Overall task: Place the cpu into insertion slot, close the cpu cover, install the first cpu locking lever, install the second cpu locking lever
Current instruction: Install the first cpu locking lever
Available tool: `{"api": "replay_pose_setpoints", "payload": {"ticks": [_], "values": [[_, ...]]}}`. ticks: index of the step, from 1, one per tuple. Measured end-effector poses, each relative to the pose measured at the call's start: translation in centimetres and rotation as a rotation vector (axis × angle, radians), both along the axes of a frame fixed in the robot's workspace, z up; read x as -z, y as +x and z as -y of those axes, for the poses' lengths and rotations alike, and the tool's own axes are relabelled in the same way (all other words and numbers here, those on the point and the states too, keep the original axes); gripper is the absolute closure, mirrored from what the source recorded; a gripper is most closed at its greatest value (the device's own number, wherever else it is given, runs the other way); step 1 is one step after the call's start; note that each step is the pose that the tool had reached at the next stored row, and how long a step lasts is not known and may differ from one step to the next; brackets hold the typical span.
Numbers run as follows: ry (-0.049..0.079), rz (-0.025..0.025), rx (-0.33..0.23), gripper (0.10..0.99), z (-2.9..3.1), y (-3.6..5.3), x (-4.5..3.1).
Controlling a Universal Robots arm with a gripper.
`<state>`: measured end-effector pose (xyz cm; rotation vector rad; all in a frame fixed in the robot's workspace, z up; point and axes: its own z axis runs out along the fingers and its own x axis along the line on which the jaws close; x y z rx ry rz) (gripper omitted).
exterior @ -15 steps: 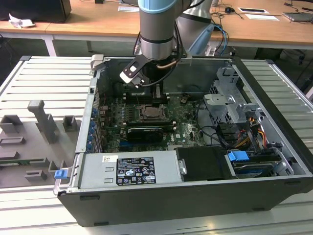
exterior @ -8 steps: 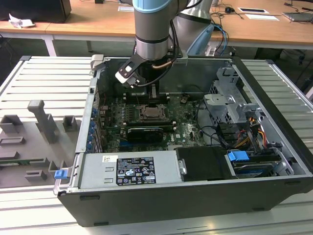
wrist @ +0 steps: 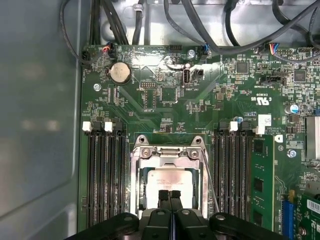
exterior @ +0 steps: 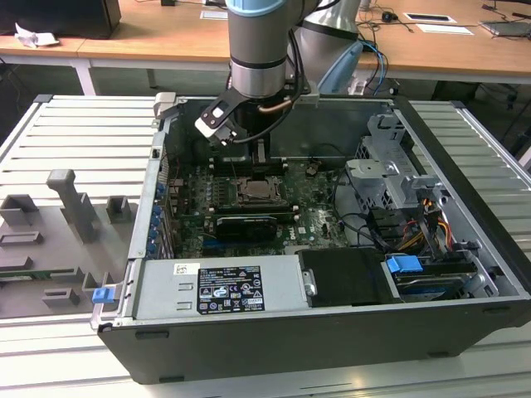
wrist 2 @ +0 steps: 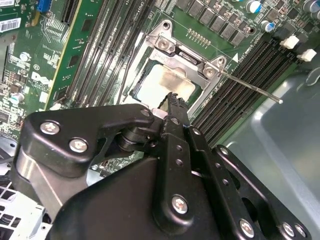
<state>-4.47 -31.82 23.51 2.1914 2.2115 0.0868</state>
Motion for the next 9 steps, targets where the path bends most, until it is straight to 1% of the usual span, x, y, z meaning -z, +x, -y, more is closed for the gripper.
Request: {"api": "replay_pose_setpoints", "payload": {"ticks": [3,9], "values": [[0.0,0.0,0.0,0.98,0.0,0.0,-0.14],[0.0,0.0001,0.0,0.98,0.0,0.0,-0.87]]}}
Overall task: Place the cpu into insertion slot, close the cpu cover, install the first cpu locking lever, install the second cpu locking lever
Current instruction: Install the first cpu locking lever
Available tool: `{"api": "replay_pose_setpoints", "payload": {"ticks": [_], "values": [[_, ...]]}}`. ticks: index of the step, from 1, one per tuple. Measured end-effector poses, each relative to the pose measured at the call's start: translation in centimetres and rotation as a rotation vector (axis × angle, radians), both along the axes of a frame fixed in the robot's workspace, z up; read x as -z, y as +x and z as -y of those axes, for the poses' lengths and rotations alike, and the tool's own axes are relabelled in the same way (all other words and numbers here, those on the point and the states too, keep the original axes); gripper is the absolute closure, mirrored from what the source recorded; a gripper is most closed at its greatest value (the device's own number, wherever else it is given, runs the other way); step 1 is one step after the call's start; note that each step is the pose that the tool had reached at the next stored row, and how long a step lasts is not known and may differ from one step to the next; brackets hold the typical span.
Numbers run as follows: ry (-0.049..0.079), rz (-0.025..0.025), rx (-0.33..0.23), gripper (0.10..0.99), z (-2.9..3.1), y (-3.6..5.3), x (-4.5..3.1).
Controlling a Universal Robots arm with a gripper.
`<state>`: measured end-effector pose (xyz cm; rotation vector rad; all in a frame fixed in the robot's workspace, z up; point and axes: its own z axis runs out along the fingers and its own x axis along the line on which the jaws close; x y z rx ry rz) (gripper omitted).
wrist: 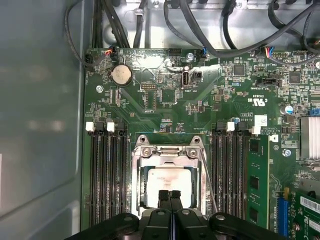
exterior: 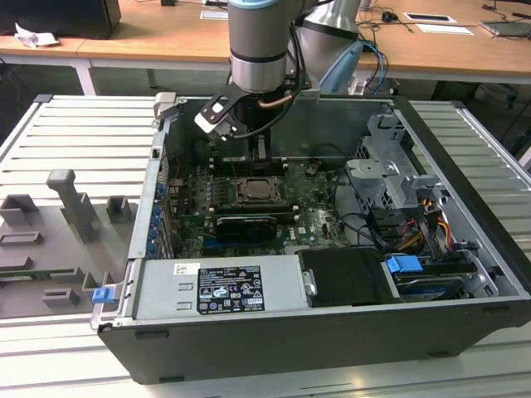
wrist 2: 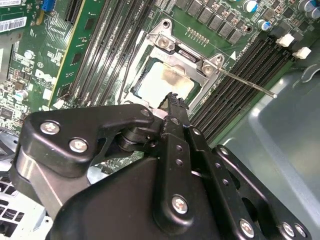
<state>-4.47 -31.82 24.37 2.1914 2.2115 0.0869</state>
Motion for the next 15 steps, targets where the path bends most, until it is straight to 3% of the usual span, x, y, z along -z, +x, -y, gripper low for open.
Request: {"api": "replay_pose_setpoints", "payload": {"ticks": [15], "values": [[0.0,-0.0001,0.0,0.98,0.0,0.0,-0.61]]}}
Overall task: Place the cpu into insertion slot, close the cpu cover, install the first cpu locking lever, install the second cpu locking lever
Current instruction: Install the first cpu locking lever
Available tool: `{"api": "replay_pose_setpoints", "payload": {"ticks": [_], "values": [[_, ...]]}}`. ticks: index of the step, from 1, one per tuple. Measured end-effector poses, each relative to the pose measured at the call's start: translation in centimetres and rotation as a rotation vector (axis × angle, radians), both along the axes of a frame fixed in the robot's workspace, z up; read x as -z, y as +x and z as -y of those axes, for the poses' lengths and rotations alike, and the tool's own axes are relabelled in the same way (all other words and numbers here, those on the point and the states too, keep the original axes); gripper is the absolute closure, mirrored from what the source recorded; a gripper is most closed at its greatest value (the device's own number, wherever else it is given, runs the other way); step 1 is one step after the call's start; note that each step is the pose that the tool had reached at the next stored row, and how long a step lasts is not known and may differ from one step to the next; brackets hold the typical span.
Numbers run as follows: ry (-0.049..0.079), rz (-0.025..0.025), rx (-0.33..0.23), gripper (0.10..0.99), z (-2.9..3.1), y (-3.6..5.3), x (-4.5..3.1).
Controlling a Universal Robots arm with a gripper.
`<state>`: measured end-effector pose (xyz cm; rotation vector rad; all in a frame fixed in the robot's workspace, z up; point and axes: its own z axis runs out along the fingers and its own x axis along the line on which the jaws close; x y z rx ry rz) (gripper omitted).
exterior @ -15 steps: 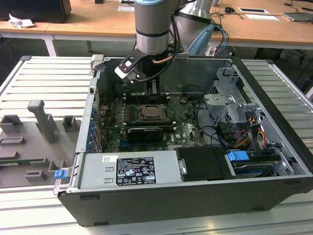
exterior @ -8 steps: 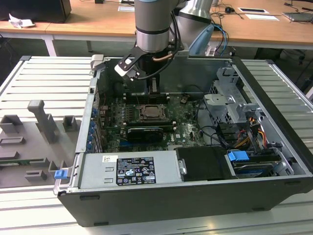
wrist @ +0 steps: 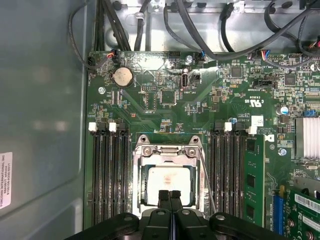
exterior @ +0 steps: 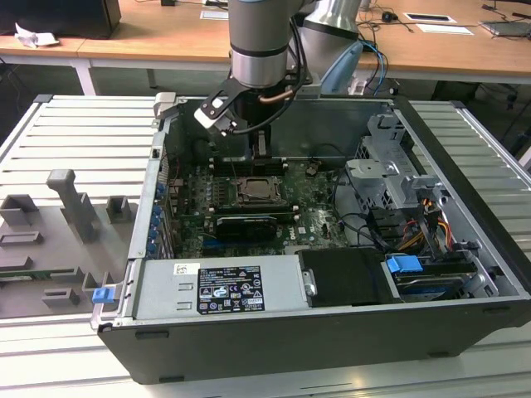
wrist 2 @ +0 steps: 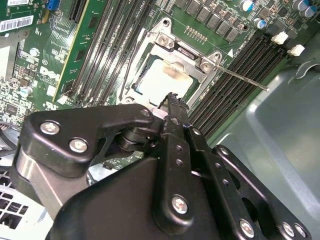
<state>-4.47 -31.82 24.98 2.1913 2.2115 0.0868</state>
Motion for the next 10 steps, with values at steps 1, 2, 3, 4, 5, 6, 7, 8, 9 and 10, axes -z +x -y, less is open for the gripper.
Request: {"api": "replay_pose_setpoints", "payload": {"ticks": [1,2,3,4,5,6,7,8,9,10], "values": [[0.0,0.0,0.0,0.98,0.0,0.0,-0.02],[0.0,0.0,0.0,0.98,0.0,0.0,-0.03],[0.0,0.0001,0.0,0.98,0.0,0.0,-0.07],[0.0,0.0,0.0,0.98,0.0,0.0,-0.09],[0.0,0.0,0.0,0.98,0.0,0.0,-0.13],[0.0,0.0,0.0,0.98,0.0,0.0,-0.15],[0.0,0.0,0.0,0.98,0.0,0.0,-0.17],[0.0,0.0,0.0,0.98,0.0,0.0,-0.19],[0.0,0.0001,0.0,0.98,0.0,0.0,-0.22],[0.0,0.0,0.0,0.98,0.0,0.0,-0.23]]}}
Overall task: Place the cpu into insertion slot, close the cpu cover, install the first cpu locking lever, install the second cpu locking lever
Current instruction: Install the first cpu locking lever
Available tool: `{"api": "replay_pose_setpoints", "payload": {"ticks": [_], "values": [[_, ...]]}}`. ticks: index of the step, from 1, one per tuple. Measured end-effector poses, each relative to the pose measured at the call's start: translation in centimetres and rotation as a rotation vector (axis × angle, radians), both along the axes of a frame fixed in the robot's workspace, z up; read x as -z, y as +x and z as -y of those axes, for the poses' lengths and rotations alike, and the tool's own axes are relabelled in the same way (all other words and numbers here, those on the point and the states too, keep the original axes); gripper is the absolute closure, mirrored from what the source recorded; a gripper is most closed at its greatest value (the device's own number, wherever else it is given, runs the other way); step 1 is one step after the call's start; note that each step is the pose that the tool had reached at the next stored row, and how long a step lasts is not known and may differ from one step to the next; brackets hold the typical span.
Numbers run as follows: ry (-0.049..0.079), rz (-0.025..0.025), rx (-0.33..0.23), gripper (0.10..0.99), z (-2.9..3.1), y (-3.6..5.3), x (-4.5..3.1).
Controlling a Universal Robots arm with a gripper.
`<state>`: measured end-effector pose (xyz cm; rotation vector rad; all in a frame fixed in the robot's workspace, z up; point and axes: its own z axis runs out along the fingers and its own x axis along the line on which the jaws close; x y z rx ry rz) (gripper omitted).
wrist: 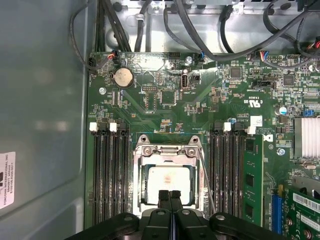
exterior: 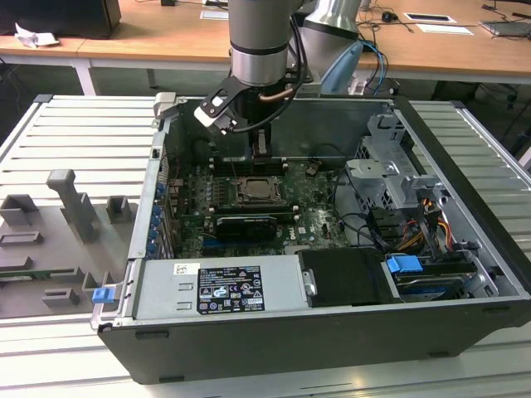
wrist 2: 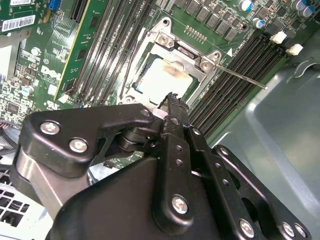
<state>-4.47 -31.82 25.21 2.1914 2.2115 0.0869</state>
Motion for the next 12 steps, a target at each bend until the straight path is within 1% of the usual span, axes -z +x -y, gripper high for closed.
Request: {"api": "replay_pose_setpoints", "payload": {"ticks": [5,11,12], "values": [[0.0,-0.0001,0.0,0.98,0.0,0.0,-0.12],[0.0,0.0,-0.003,0.98,0.0,0.0,-0.52],[0.0,-0.0001,-0.044,0.98,0.0,0.0,-0.53]]}}
